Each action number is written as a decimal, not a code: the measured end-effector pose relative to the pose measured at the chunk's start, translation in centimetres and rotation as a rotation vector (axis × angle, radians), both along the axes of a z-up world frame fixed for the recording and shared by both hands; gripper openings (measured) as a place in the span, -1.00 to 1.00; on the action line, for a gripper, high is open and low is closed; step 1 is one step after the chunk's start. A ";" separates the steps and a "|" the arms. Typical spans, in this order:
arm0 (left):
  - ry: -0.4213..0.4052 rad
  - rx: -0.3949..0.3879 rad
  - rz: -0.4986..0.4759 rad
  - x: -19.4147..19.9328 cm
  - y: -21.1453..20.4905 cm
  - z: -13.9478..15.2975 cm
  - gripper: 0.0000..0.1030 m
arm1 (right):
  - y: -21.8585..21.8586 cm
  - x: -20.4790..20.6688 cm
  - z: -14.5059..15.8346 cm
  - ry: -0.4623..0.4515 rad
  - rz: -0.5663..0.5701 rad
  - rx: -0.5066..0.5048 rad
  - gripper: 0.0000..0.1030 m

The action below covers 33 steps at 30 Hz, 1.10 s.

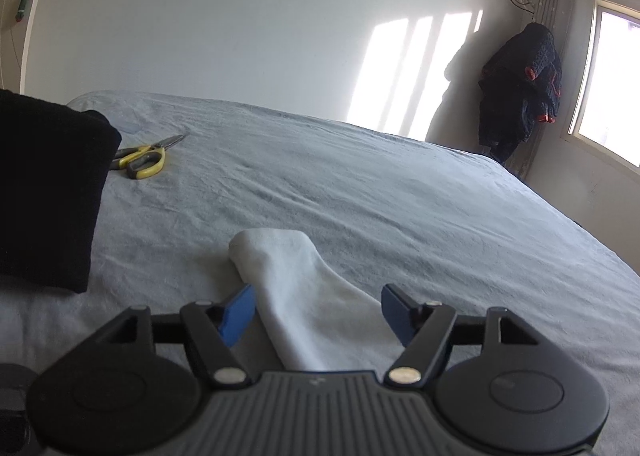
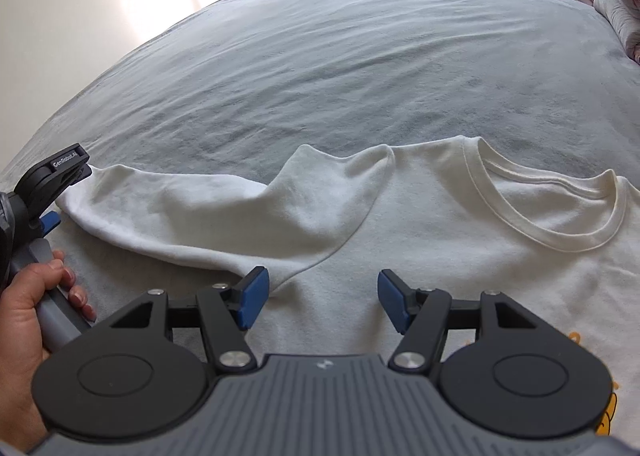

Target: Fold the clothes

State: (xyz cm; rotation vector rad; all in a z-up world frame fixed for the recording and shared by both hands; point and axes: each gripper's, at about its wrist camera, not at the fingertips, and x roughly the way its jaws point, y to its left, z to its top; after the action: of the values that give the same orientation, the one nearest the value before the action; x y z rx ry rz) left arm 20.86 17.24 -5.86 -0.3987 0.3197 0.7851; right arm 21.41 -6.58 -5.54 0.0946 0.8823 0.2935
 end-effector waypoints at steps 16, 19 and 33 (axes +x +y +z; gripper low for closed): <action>0.130 -0.070 -0.805 5.7 -2.6 -0.1 0.38 | -3.7 3.8 -0.1 -0.066 -0.089 -0.045 0.24; 0.191 0.042 -0.841 6.3 -3.0 -1.3 0.45 | -4.0 4.7 -0.5 -0.066 -0.110 -0.044 0.24; 0.320 0.201 -1.015 7.0 -3.0 -1.9 0.46 | -3.7 4.4 -1.5 -0.081 -0.107 -0.045 0.25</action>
State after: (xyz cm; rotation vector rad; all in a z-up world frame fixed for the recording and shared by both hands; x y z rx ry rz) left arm 27.83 14.22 -7.78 0.1073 0.6617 -0.1280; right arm 25.80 -10.26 -7.03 0.0874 0.7997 0.1770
